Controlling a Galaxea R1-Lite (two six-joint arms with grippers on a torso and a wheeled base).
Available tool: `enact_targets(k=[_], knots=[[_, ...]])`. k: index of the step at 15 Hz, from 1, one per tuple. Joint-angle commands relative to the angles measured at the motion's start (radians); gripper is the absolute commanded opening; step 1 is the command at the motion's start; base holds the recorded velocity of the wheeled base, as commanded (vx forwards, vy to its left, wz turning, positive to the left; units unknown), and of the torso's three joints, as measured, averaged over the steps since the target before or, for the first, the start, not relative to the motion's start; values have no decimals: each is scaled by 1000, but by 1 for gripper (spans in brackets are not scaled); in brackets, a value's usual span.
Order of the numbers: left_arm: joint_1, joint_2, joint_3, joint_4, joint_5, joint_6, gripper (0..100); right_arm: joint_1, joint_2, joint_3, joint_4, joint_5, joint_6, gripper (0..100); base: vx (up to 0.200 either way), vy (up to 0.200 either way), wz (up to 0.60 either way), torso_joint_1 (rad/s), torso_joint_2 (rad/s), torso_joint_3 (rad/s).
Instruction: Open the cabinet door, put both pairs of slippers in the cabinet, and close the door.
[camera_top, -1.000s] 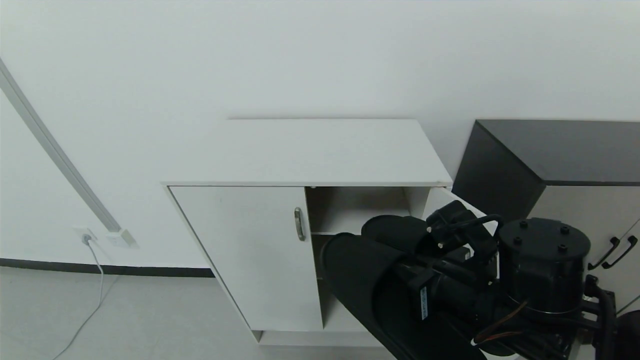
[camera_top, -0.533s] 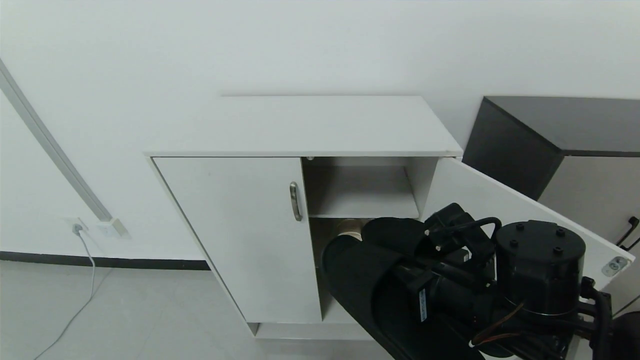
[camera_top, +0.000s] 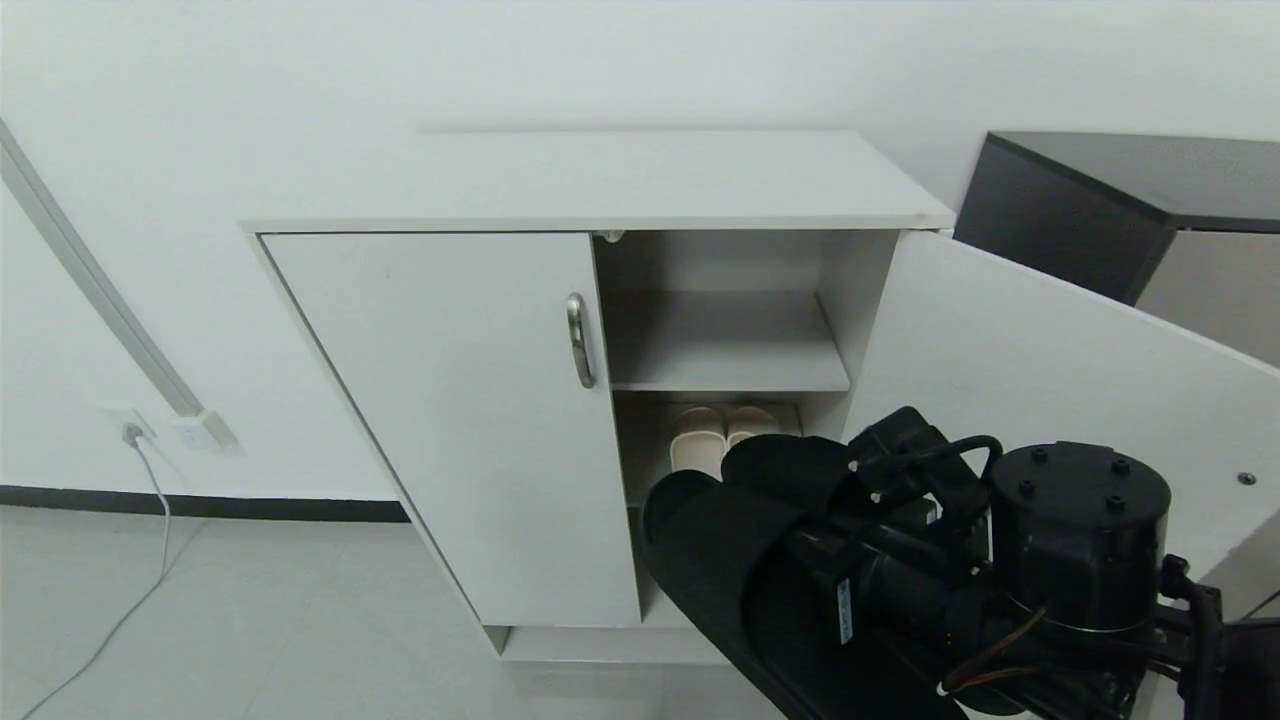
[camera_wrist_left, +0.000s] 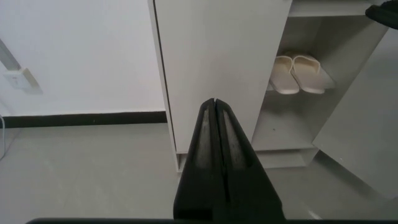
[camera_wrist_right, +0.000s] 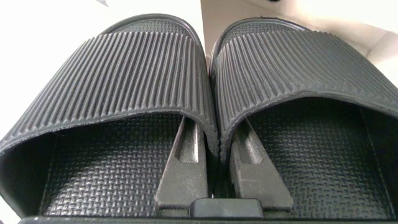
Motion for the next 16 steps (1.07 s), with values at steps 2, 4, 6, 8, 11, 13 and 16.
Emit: enact_targets(k=[2,4,6,8,11,13,16], knots=[[0,0,0,-1,0,0,0,1,6,1,0,0,0,0,0,0,0,-112,464,339],[0,0,0,1,0,0,0,1,14,1,-6,0,0,0,0,0,0,-88,469,364],[0,0,0,1,0,0,0,1,17,7,-17,0,-1,0,0,0,0,-54,444,378],[0,0,0,1,0,0,0,1,17,7,-20,0,-1,0,0,0,0,-37,439,393],[0,0,0,1,0,0,0,1,17,8,-20,0,0,0,0,0,0,-1,233,225],[0,0,0,1,0,0,0,1,17,8,-21,0,-1,0,0,0,0,-1,38,25],[0,0,0,1,0,0,0,1,20,7,-31,-1,-6,0,0,0,0,0,0,0]])
